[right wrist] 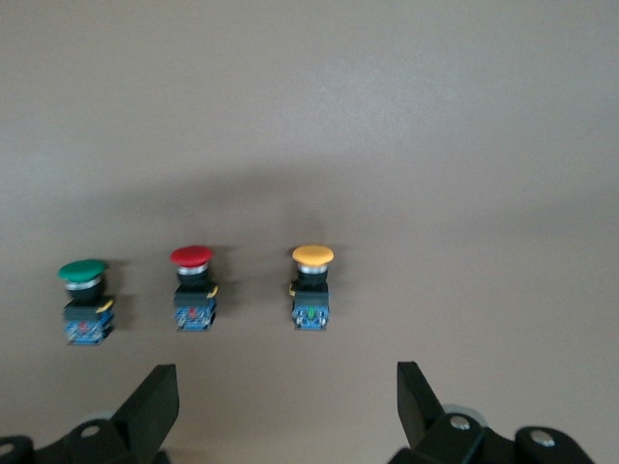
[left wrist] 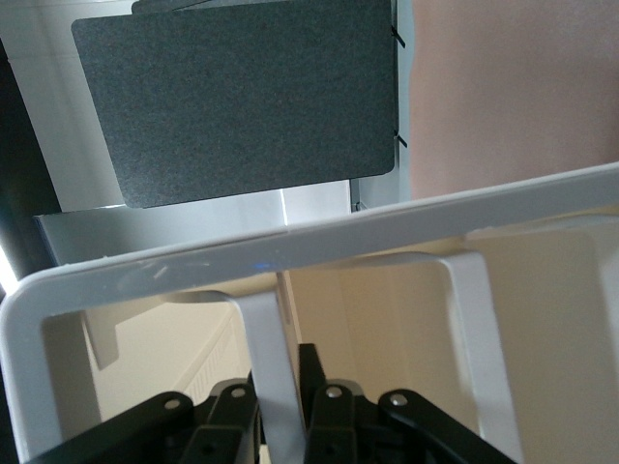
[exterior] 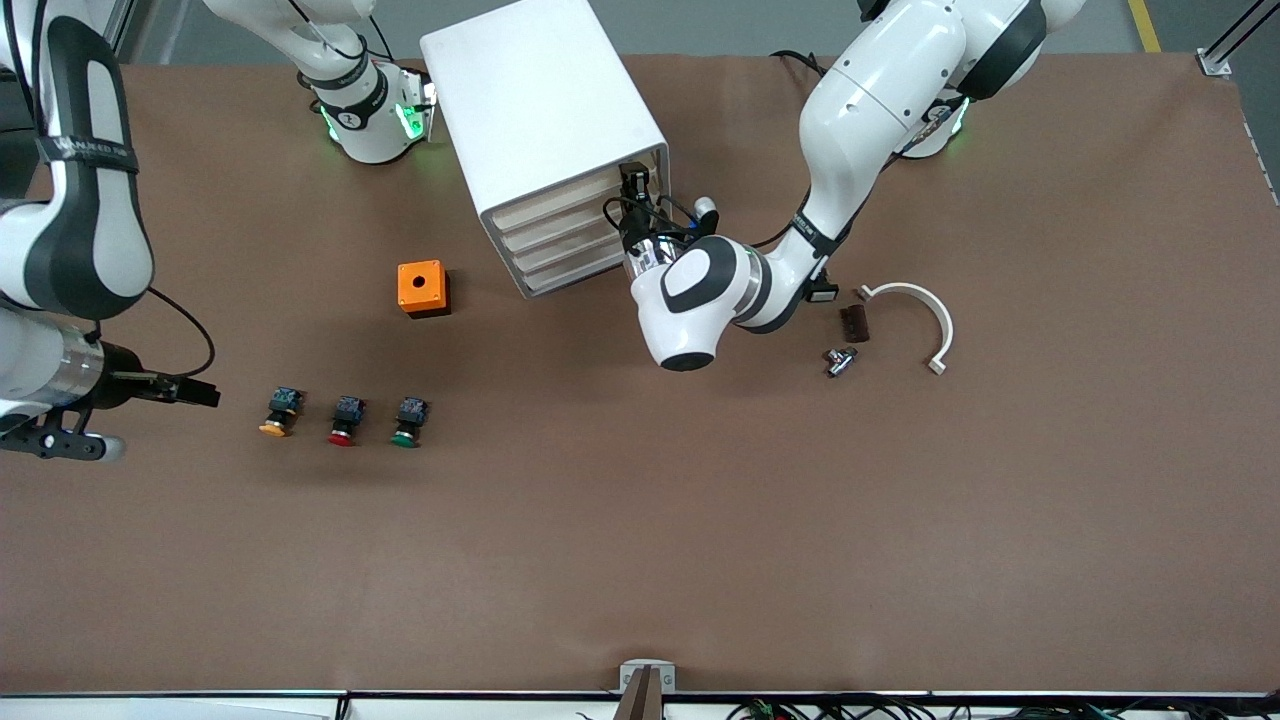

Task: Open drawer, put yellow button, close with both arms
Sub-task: 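Pull the drawer open with the left gripper while the right gripper grasps the yellow button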

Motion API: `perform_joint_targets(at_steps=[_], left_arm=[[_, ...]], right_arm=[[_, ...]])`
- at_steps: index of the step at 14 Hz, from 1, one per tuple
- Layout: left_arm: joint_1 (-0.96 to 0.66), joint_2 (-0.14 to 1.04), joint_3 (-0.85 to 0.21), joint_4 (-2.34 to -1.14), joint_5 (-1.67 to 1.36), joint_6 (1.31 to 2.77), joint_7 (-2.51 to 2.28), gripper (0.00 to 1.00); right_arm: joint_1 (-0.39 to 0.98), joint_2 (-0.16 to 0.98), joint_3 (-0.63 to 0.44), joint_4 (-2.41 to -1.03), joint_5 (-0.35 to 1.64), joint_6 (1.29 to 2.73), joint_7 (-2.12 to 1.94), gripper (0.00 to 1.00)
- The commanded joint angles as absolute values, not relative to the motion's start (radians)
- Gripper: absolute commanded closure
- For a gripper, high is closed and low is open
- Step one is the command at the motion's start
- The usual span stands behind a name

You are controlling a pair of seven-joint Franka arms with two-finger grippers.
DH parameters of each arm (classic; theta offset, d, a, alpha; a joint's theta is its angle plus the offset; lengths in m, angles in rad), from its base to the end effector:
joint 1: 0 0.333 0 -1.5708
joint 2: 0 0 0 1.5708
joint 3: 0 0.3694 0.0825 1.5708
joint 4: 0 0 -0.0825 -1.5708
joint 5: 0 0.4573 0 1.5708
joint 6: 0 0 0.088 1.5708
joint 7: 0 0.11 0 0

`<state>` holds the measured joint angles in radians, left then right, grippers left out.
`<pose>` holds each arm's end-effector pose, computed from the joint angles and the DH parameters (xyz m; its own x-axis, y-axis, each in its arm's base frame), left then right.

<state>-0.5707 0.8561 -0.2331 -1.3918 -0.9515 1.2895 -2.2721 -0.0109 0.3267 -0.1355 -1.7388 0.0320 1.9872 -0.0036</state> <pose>0.4685 -0.5837 0.2283 -0.2226 0.9664 -0.1289 0.1542 -0.0956 -0.9834 0.7110 -0.0948 0.3972 0.9857 -0.1509 -0.0750 -0.1503 -0.9885 0.0149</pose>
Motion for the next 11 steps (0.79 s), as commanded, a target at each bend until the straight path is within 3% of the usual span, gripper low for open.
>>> perform_joint_targets(at_steps=[1,4,11], left_arm=[[-0.558,0.853,-0.226,-1.390,-0.956,1.281,-2.284,0.90],[-0.531,0.851,-0.222,-1.391,-0.953,1.281,-2.278,0.90],[-0.425,0.853,-0.219,-1.385,-0.953,1.296,-2.280,0.89]], right_arm=[[-0.020,0.279,-0.123,-1.940,0.048,2.194,-0.011,0.00],[-0.017,0.290,-0.123,-2.069,0.048,2.409,-0.017,0.00],[-0.017,0.429,-0.123,-2.161,0.046,2.680,-0.037,0.00]])
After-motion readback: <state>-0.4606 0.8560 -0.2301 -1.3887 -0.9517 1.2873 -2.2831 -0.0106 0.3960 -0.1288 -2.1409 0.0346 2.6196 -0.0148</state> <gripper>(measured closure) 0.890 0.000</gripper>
